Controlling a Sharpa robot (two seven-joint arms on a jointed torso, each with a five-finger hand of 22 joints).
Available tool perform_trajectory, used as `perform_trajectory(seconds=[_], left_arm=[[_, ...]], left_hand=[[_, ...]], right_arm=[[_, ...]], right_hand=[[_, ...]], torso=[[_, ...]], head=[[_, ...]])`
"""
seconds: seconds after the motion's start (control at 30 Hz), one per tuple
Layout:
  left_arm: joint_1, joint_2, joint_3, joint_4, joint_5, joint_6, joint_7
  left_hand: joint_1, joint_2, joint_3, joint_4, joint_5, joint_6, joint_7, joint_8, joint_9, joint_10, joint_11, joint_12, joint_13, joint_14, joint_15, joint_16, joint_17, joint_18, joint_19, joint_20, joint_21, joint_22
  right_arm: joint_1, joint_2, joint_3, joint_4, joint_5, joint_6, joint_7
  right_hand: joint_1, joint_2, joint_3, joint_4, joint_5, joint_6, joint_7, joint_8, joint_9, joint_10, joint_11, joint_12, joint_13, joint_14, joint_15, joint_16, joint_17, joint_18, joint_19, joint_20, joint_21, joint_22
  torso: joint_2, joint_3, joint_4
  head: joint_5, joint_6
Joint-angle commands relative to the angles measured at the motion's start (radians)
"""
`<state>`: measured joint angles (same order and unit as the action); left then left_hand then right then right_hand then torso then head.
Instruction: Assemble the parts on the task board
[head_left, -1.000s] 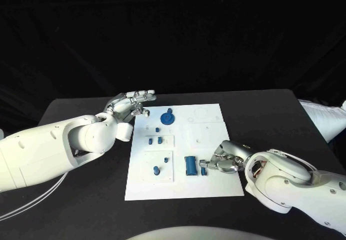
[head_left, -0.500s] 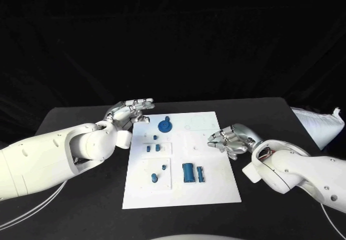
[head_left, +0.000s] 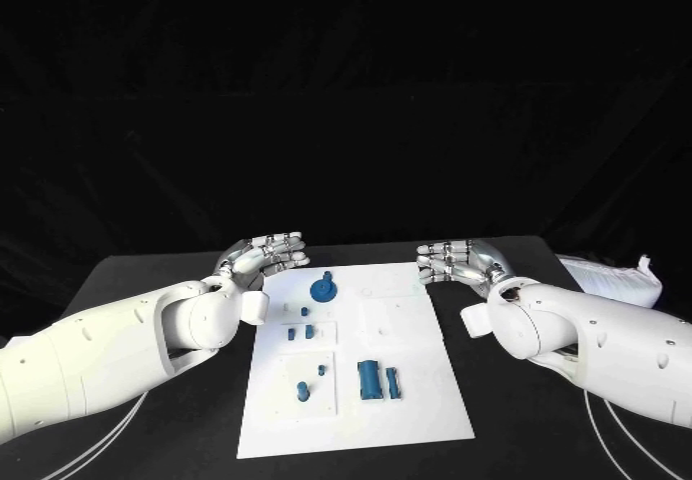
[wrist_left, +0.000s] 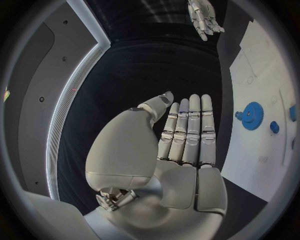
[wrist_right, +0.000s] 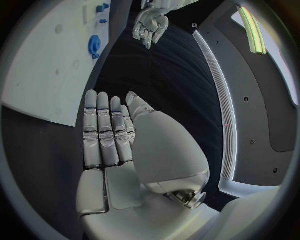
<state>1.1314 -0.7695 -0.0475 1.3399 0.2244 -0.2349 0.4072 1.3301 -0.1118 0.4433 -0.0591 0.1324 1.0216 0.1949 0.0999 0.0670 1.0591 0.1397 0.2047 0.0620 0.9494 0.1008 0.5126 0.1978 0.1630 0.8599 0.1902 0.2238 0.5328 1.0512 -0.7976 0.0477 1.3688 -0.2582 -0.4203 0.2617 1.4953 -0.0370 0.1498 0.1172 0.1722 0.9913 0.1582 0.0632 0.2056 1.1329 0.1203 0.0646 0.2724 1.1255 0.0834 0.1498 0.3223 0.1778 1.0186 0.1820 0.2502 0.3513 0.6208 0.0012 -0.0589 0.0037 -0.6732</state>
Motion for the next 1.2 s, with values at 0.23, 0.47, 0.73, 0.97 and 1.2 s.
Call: perform_trajectory(seconds=[0.23,0.47,0.73,0.97,1.2], left_arm=[[-0.012,0.038,0.001,-0.058,0.035,-0.016,0.057],[-0.014,0.039,0.001,-0.06,0.02,-0.019,0.031],[-0.026,0.031,0.009,-0.009,-0.023,-0.11,0.045],[-0.052,0.011,0.027,0.104,-0.118,-0.31,0.077],[-0.074,-0.005,0.042,0.198,-0.198,-0.479,0.104]], left_hand=[[-0.009,0.001,-0.005,0.005,-0.003,0.008,0.004,-0.02,-0.001,0.023,0.014,-0.086,-0.001,0.059,0.023,-0.229,-0.108,0.022,0.0,0.05,-0.094,-0.136],[-0.439,0.04,-0.151,0.059,-0.044,-0.33,-0.059,-0.1,-0.067,-0.33,-0.036,-0.131,-0.062,-0.262,-0.018,-0.34,-0.198,-0.037,-0.277,-0.03,-0.14,-0.28],[-0.665,0.112,-0.225,0.059,-0.132,-0.504,-0.094,-0.1,-0.067,-0.514,-0.062,-0.205,-0.062,-0.436,-0.101,-0.384,-0.198,-0.06,-0.424,-0.07,-0.224,-0.344],[-0.83,0.112,-0.279,0.059,-0.132,-0.633,-0.119,-0.1,-0.067,-0.649,-0.14,-0.205,-0.062,-0.563,-0.101,-0.416,-0.198,-0.076,-0.532,-0.1,-0.224,-0.391],[-0.96,0.112,-0.322,0.059,-0.132,-0.733,-0.195,-0.1,-0.067,-0.756,-0.14,-0.205,-0.062,-0.663,-0.101,-0.44,-0.198,-0.163,-0.617,-0.19,-0.224,-0.428]], right_arm=[[0.002,0.075,0.007,-0.121,0.111,0.139,0.129],[0.002,0.086,0.006,-0.138,0.092,0.088,0.094],[0.001,0.072,-0.005,-0.067,0.127,-0.003,0.128],[0.0,0.042,-0.029,0.081,0.199,-0.195,0.2],[-0.001,0.021,-0.045,0.182,0.249,-0.325,0.249]], right_hand=[[-0.018,-0.013,0.036,-0.021,-0.005,0.016,0.01,0.0,-0.055,0.036,-0.003,-0.001,-0.176,0.117,-0.016,-0.071,-0.123,0.006,0.115,-0.013,-0.08,-0.1],[-0.504,0.037,-0.019,-0.117,-0.059,-0.311,-0.044,-0.063,-0.112,-0.341,-0.041,-0.065,-0.272,-0.283,-0.083,-0.15,-0.206,-0.053,-0.247,-0.068,-0.15,-0.198],[-0.757,0.037,-0.052,-0.117,-0.088,-0.484,-0.073,-0.063,-0.206,-0.543,-0.12,-0.065,-0.272,-0.497,-0.083,-0.15,-0.236,-0.077,-0.443,-0.097,-0.175,-0.237],[-0.94,0.037,-0.074,-0.117,-0.172,-0.61,-0.158,-0.063,-0.206,-0.689,-0.12,-0.065,-0.272,-0.654,-0.083,-0.15,-0.322,-0.092,-0.586,-0.182,-0.25,-0.266],[-1.084,0.037,-0.15,-0.117,-0.172,-0.709,-0.158,-0.063,-0.206,-0.805,-0.12,-0.065,-0.272,-0.776,-0.083,-0.15,-0.322,-0.178,-0.699,-0.182,-0.25,-0.351]], torso=[[-0.02,0.004,-0.0029],[-0.021,0.0029,-0.0003],[-0.06,0.0,0.0415],[-0.077,-0.0012,0.0589],[-0.077,-0.0012,0.0589]], head=[[0.005,0.027],[0.004,0.028],[-0.001,0.06],[-0.004,0.073],[-0.004,0.073]])
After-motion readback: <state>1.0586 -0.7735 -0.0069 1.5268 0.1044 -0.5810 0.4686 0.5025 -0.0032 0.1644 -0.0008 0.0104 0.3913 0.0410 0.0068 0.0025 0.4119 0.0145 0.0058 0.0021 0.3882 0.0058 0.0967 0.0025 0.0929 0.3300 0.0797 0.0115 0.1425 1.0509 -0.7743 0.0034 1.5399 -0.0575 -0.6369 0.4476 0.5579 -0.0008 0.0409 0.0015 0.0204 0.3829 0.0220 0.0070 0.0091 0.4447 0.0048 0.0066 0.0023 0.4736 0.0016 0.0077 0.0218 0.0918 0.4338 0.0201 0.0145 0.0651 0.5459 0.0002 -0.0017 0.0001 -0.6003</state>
